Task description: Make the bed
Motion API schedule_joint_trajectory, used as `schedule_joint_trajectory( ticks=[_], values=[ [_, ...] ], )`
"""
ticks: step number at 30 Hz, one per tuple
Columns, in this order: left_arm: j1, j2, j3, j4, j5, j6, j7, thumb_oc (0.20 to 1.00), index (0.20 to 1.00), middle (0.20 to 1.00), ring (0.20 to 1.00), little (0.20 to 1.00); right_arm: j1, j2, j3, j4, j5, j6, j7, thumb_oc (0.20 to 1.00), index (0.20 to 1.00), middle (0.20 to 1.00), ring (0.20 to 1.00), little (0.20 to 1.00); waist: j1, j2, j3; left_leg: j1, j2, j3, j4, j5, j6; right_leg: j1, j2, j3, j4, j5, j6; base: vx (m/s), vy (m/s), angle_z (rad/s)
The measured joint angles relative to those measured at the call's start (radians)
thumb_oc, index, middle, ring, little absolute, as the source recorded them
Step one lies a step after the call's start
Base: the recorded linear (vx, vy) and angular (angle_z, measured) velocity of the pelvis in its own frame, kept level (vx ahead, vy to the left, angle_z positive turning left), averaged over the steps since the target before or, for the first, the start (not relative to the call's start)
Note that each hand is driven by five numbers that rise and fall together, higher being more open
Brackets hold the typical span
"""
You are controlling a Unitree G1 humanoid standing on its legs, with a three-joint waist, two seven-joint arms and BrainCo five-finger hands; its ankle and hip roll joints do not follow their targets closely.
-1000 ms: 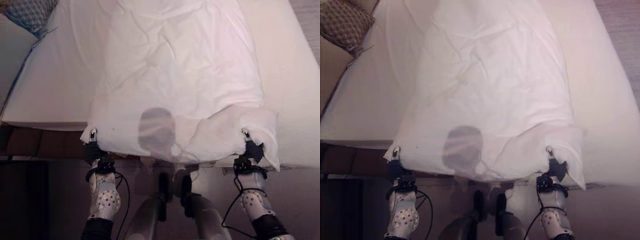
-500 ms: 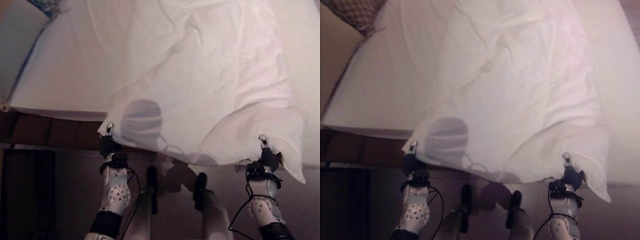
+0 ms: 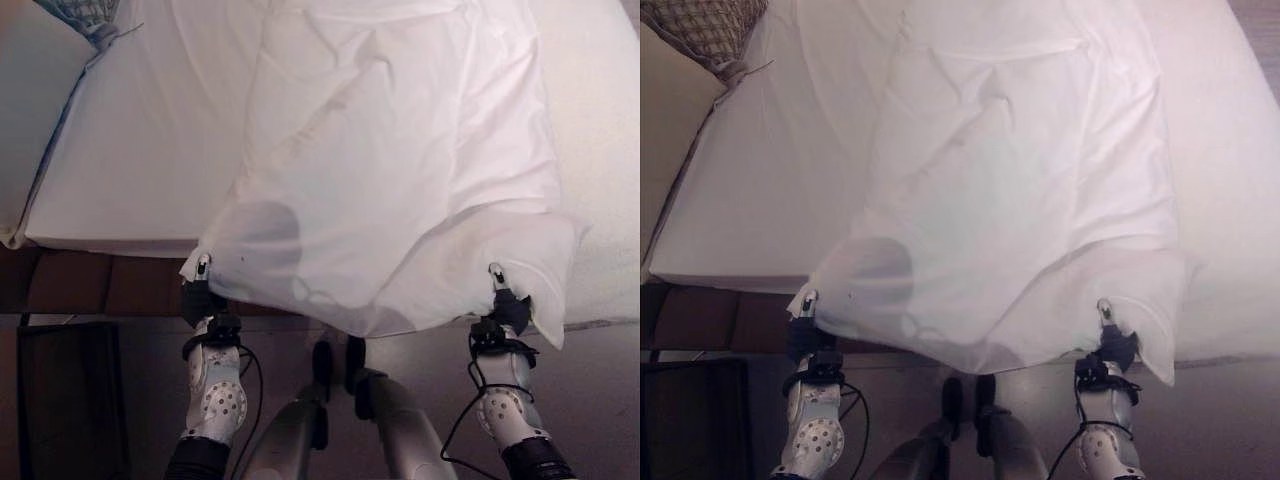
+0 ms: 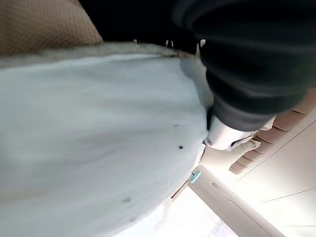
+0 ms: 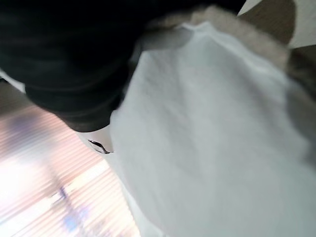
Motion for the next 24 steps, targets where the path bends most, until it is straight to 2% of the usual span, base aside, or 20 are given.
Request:
schedule_joint_trajectory(
  ticks=[1,2,4,5,7,8,9,10,11,12,13,14,16,17,19,20,21,22,23,24],
  values=[
    [0.003,0.0,-0.001,-0.002,-0.013,0.0,-0.003,0.2,0.2,0.2,0.2,0.2,0.0,-0.002,-0.001,0.0,0.0,0.0,0.001,0.2,0.2,0.2,0.2,0.2,0.0,0.0,0.0,-0.002,0.006,0.021,0.029,-0.013,-0.022,0.019,0.003,0.0,-0.015,-0.001,-0.004,0.01,-0.089,0.0],
    [0.005,-0.001,-0.001,-0.002,-0.021,0.001,-0.006,0.2,0.2,0.2,0.2,0.2,0.001,-0.005,-0.001,0.0,0.0,0.0,0.001,0.2,0.2,0.2,0.2,0.2,0.0,0.001,0.0,-0.006,0.008,0.03,0.048,-0.015,-0.027,0.027,0.002,0.0,-0.017,-0.003,-0.005,0.02,-0.121,0.03],
    [0.005,-0.002,-0.004,-0.001,-0.039,0.002,-0.007,0.2,0.2,0.2,0.2,0.2,0.002,-0.008,-0.017,0.0,-0.002,0.0,0.001,0.2,0.2,0.2,0.2,0.2,0.0,0.001,0.001,-0.027,0.007,0.034,0.122,-0.031,-0.058,0.039,-0.003,-0.001,-0.01,-0.013,-0.026,0.03,-0.085,0.08],
    [0.006,-0.003,-0.004,-0.001,-0.039,0.002,-0.008,0.2,0.2,0.2,0.2,0.2,0.001,-0.009,-0.018,0.001,-0.003,0.0,0.001,0.2,0.2,0.2,0.2,0.2,0.002,0.002,0.001,-0.031,0.005,0.031,0.136,-0.031,-0.058,0.039,-0.005,-0.001,-0.003,-0.015,-0.03,0.02,-0.034,0.05],
    [0.005,-0.004,-0.003,-0.001,-0.048,0.008,-0.007,0.2,0.2,0.2,0.2,0.2,-0.003,-0.01,-0.022,0.004,-0.002,0.0,0.001,0.2,0.2,0.2,0.2,0.2,0.002,0.003,0.003,-0.037,0.0,0.011,0.165,-0.039,-0.064,0.039,-0.012,0.007,0.009,-0.024,-0.047,0.02,0.023,-0.02],
    [0.002,0.005,0.0,-0.001,-0.048,0.009,-0.008,0.2,0.2,0.2,0.2,0.2,-0.015,-0.004,-0.023,0.008,0.002,-0.002,0.0,0.2,0.2,0.2,0.2,0.2,-0.008,-0.007,0.011,-0.08,0.015,-0.018,0.244,-0.085,-0.106,0.039,-0.026,0.03,0.002,-0.02,-0.062,0.01,0.061,0.01],
    [-0.002,0.012,0.003,-0.001,-0.049,0.011,-0.007,0.2,0.2,0.2,0.2,0.2,-0.011,0.002,-0.024,0.006,0.006,-0.002,0.0,0.2,0.2,0.2,0.2,0.2,-0.002,-0.022,0.01,-0.1,0.027,-0.039,0.267,-0.095,-0.113,0.03,-0.03,0.03,-0.012,-0.01,-0.056,0.0,0.045,-0.08],
    [-0.01,0.005,0.005,-0.003,-0.048,0.009,-0.006,0.2,0.2,0.2,0.2,0.2,-0.015,-0.001,-0.032,-0.002,0.007,-0.005,-0.001,0.2,0.2,0.2,0.2,0.2,0.003,-0.024,0.012,-0.115,0.121,-0.088,0.228,-0.096,-0.118,0.019,-0.03,0.049,-0.027,0.004,-0.047,0.0,0.074,-0.2],
    [-0.009,0.001,0.007,-0.003,-0.048,0.009,-0.005,0.2,0.2,0.2,0.2,0.2,-0.015,0.0,-0.037,0.0,0.007,-0.006,-0.004,0.2,0.2,0.2,0.2,0.2,0.005,-0.023,0.013,-0.112,0.15,-0.108,0.204,-0.096,-0.119,0.009,-0.022,0.052,-0.023,0.003,-0.049,0.0,0.198,-0.31],
    [-0.011,-0.004,0.009,0.0,-0.048,0.009,0.0,0.2,0.2,0.2,0.2,0.2,-0.028,-0.001,-0.037,0.003,0.008,-0.006,-0.013,0.2,0.2,0.2,0.2,0.2,0.002,-0.021,0.017,-0.107,0.211,-0.141,0.162,-0.092,-0.126,-0.003,-0.034,0.058,-0.001,0.012,-0.047,0.0,0.199,-0.18],
    [-0.012,-0.006,0.01,0.002,-0.047,0.009,0.005,0.2,0.2,0.2,0.2,0.2,-0.026,0.001,-0.039,0.014,0.005,-0.011,-0.021,0.2,0.2,0.2,0.2,0.2,0.0,-0.011,0.017,-0.096,0.25,-0.15,0.108,-0.084,-0.138,-0.003,-0.025,0.053,0.002,0.01,-0.041,0.0,0.411,-0.05],
    [-0.027,-0.021,0.009,0.0,-0.046,0.009,0.011,0.2,0.2,0.2,0.2,0.2,-0.03,-0.007,-0.045,0.022,0.006,-0.012,-0.034,0.2,0.2,0.2,0.2,0.2,0.003,-0.005,0.022,-0.086,0.33,-0.14,0.041,-0.082,-0.138,-0.008,-0.024,0.052,0.018,-0.001,-0.039,0.01,0.255,0.01],
    [-0.024,-0.022,0.002,0.0,-0.041,0.007,0.023,0.2,0.2,0.2,0.2,0.2,-0.04,-0.015,-0.045,0.034,0.005,-0.015,-0.047,0.2,0.2,0.2,0.2,0.2,0.003,0.01,0.017,-0.067,0.369,-0.12,-0.013,-0.067,-0.158,-0.013,-0.026,0.051,0.031,-0.008,-0.025,-0.03,0.426,-0.16],
    [-0.025,-0.022,0.001,0.0,-0.036,0.007,0.023,0.2,0.2,0.2,0.2,0.2,-0.041,-0.02,-0.045,0.034,0.004,-0.016,-0.051,0.2,0.2,0.2,0.2,0.2,0.003,0.018,0.014,-0.059,0.368,-0.114,-0.017,-0.067,-0.157,-0.016,-0.027,0.05,0.03,-0.006,-0.017,-0.06,0.609,-0.27],
    [-0.033,-0.024,-0.008,0.006,-0.035,0.007,0.024,0.2,0.2,0.2,0.2,0.2,-0.05,-0.036,-0.049,0.039,-0.005,-0.019,-0.06,0.2,0.2,0.2,0.2,0.2,0.0,0.042,0.003,-0.05,0.311,-0.11,-0.015,-0.061,-0.15,-0.031,-0.046,0.053,0.029,0.004,0.022,0.01,0.667,-0.2],
    [-0.041,-0.022,-0.028,0.026,-0.026,0.008,0.024,0.2,0.2,0.2,0.2,0.2,-0.055,-0.04,-0.071,0.042,-0.008,-0.019,-0.069,0.2,0.2,0.2,0.2,0.2,0.001,0.053,0.001,-0.047,0.263,-0.088,-0.009,-0.047,-0.129,-0.031,-0.071,0.045,0.022,0.01,0.042,0.06,0.534,-0.03],
    [-0.047,-0.026,-0.041,0.036,-0.026,0.009,0.025,0.2,0.2,0.2,0.2,0.2,-0.048,-0.045,-0.078,0.043,-0.008,-0.019,-0.074,0.2,0.2,0.2,0.2,0.2,0.001,0.066,-0.004,-0.036,0.248,-0.076,-0.008,-0.029,-0.109,-0.034,-0.075,0.037,0.026,0.007,0.059,0.08,0.515,0.03],
    [-0.046,-0.027,-0.048,0.04,-0.026,0.008,0.024,0.2,0.2,0.2,0.2,0.2,-0.041,-0.043,-0.082,0.047,-0.01,-0.02,-0.077,0.2,0.2,0.2,0.2,0.2,-0.003,0.071,-0.005,-0.031,0.23,-0.082,-0.009,0.023,-0.172,-0.036,-0.083,0.04,0.038,0.008,0.07,0.03,0.171,0.29],
    [-0.066,-0.043,-0.07,0.098,-0.028,0.017,0.026,0.2,0.2,0.2,0.2,0.2,-0.026,-0.04,-0.102,0.06,-0.023,-0.02,-0.085,0.2,0.2,0.2,0.2,0.2,-0.01,0.068,-0.001,-0.036,0.18,-0.079,0.024,0.016,-0.143,-0.036,-0.146,0.055,0.08,-0.02,0.113,0.08,0.318,0.33],
    [-0.057,-0.044,-0.084,0.099,-0.027,0.023,0.027,0.2,0.2,0.2,0.2,0.2,-0.031,-0.035,-0.112,0.068,-0.023,-0.019,-0.089,0.2,0.2,0.2,0.2,0.2,-0.016,0.068,-0.002,-0.029,0.158,-0.067,0.021,0.017,-0.126,-0.031,-0.173,0.061,0.083,-0.022,0.127,0.07,0.264,0.44]
  ],
)
